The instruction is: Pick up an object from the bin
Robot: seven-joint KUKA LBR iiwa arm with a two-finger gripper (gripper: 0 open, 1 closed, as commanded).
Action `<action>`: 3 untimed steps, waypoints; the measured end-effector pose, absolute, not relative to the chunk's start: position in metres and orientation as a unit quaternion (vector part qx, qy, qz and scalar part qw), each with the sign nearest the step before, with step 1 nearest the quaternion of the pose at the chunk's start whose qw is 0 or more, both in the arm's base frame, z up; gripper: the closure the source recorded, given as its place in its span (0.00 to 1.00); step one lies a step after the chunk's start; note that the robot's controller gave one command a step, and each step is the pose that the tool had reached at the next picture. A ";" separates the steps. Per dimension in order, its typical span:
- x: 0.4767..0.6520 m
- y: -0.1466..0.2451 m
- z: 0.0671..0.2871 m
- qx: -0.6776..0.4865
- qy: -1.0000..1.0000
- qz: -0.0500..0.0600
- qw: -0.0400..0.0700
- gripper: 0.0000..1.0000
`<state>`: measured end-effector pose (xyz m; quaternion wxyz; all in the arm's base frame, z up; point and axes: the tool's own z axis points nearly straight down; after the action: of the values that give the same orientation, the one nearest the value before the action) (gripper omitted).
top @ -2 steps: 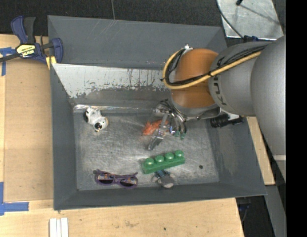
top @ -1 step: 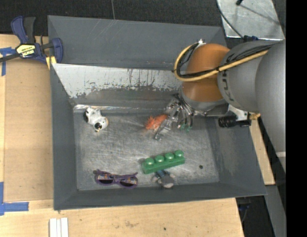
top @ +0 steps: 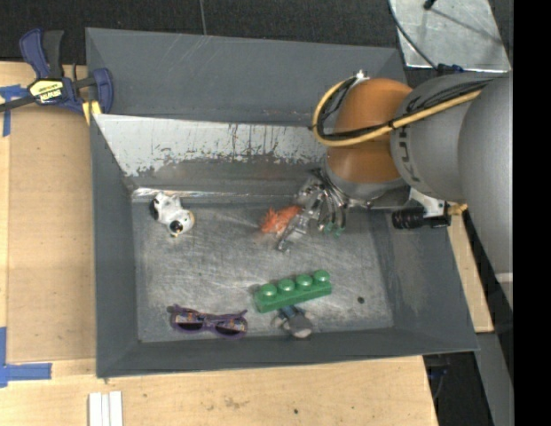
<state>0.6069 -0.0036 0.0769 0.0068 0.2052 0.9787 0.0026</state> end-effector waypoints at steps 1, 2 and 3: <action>0.599 0.013 0.075 0.205 0.979 0.000 0.007 0.00; 0.597 0.025 0.076 0.204 0.979 0.001 0.009 1.00; 0.597 0.025 0.076 0.204 0.979 0.001 0.009 1.00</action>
Offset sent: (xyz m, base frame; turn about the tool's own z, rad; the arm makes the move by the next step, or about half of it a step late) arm 0.0000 0.0000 0.0000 0.0000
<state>0.5966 0.0250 0.0762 0.0093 0.2039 0.9789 0.0009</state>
